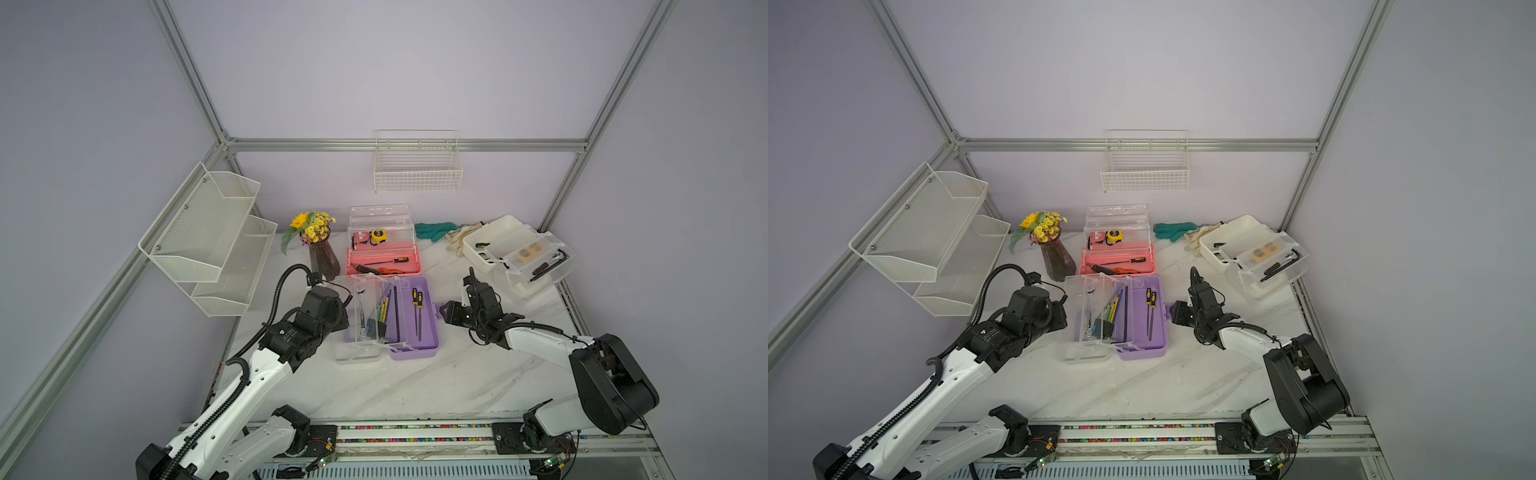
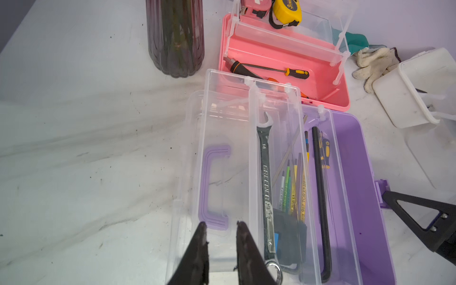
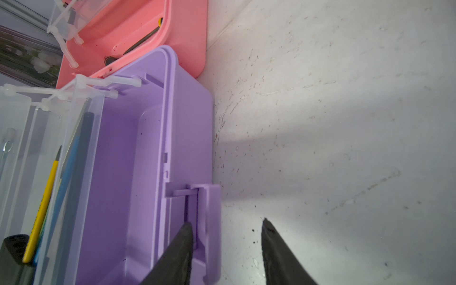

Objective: Close toolboxes
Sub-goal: Close the toolbox lid.

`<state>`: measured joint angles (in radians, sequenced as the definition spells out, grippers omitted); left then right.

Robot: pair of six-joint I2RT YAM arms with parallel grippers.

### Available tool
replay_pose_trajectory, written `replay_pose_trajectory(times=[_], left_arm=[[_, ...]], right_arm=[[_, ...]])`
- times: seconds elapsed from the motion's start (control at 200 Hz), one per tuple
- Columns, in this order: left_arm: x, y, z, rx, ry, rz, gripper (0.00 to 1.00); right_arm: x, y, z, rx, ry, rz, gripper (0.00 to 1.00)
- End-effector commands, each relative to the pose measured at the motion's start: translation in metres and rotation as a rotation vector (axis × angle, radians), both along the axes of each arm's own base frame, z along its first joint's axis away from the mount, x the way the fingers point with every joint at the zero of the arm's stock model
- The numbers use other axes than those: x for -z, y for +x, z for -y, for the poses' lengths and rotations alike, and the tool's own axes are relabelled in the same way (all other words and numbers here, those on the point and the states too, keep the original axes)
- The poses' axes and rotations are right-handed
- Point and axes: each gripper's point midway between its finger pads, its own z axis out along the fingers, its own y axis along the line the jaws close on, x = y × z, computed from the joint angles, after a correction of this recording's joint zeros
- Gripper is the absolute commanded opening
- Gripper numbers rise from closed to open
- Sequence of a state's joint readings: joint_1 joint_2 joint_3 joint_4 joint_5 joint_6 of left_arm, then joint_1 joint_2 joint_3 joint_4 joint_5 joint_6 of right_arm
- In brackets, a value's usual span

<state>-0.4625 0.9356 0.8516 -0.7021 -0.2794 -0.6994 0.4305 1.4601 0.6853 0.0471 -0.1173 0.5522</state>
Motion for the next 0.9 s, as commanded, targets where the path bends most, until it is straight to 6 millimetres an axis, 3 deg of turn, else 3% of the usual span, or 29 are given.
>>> replay_pose_trajectory(times=[0.0, 0.19, 0.355, 0.445, 0.585, 0.765, 0.895], left_arm=[[0.014, -0.013, -0.015, -0.123, -0.112, -0.014, 0.29], [0.041, -0.025, -0.047, -0.243, -0.241, -0.068, 0.30], [0.066, -0.032, -0.059, -0.295, -0.317, -0.108, 0.28], [0.081, -0.034, -0.054, -0.280, -0.360, -0.141, 0.27], [0.090, -0.037, -0.033, -0.146, -0.403, -0.168, 0.26], [0.114, -0.047, -0.026, -0.110, -0.417, -0.216, 0.25], [0.119, -0.043, -0.020, -0.083, -0.438, -0.205, 0.25]], right_arm=[[-0.023, 0.009, -0.001, 0.007, -0.007, 0.067, 0.48], [-0.024, 0.011, -0.007, -0.012, 0.018, 0.071, 0.49], [-0.028, 0.012, -0.006, -0.010, 0.017, 0.086, 0.49], [-0.028, 0.013, -0.007, -0.011, 0.019, 0.088, 0.49], [-0.026, 0.014, -0.008, -0.011, 0.019, 0.082, 0.49], [-0.023, 0.017, -0.011, -0.014, 0.029, 0.071, 0.49], [-0.023, 0.018, -0.013, -0.014, 0.041, 0.066, 0.48]])
